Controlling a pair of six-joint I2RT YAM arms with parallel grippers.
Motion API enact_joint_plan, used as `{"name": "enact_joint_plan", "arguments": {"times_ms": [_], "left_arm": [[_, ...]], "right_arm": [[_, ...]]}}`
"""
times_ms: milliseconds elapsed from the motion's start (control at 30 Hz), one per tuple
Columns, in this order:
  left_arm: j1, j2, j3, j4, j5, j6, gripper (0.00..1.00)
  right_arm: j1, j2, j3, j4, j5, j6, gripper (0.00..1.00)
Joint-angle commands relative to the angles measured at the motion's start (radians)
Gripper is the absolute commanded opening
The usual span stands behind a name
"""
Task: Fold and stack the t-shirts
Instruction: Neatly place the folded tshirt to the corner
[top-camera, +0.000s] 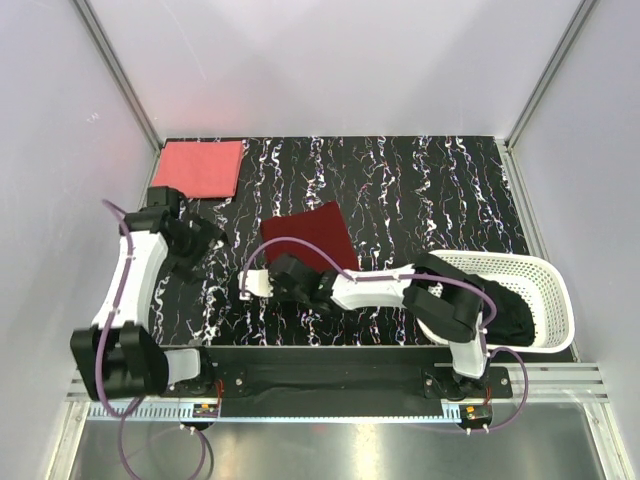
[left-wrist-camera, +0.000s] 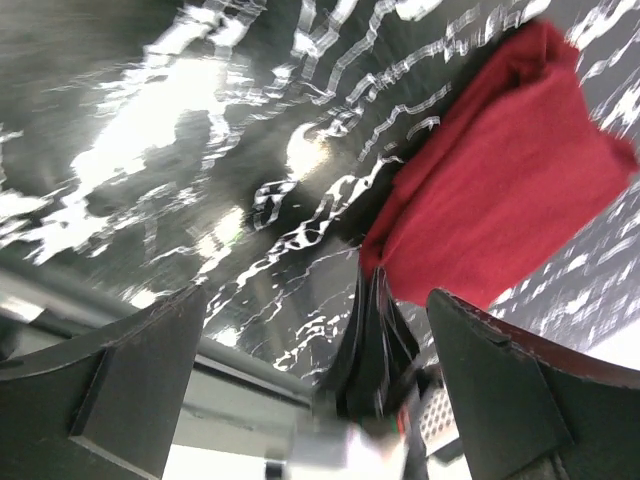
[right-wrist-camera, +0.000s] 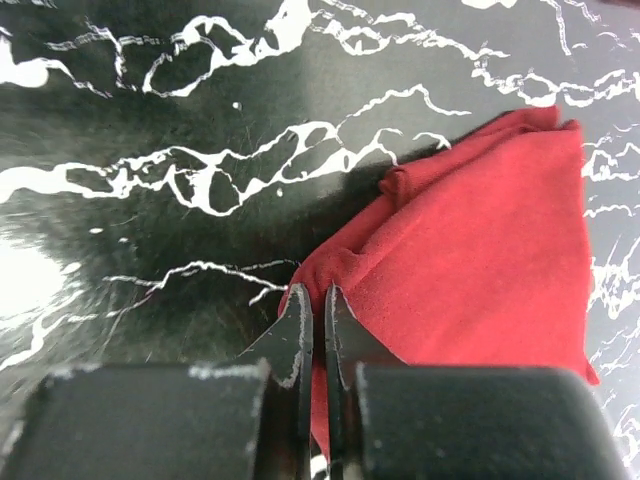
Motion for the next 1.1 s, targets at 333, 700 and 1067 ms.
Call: {"name": "enact_joint_plan", "arguments": {"times_ms": [333,700,1067], "left_arm": [[0.006,0.268,-0.192,0.562,0.469,0.036,0.99],[-0.089,0.415,-0.219,0.698,0.431,-0.041,0.99],[-0.089,0.555,-0.2,0.768,0.42,-0.047,0.99]], "right_arm": [[-0.058,-0.142,0.03,-0.073,-0.106,0.141,0.0],[-0.069,-0.157,0.063,-0.071,-0.096,0.155,0.0],[-0.082,-0.175,0.091,-0.073,-0.089,0.158,0.0]]}}
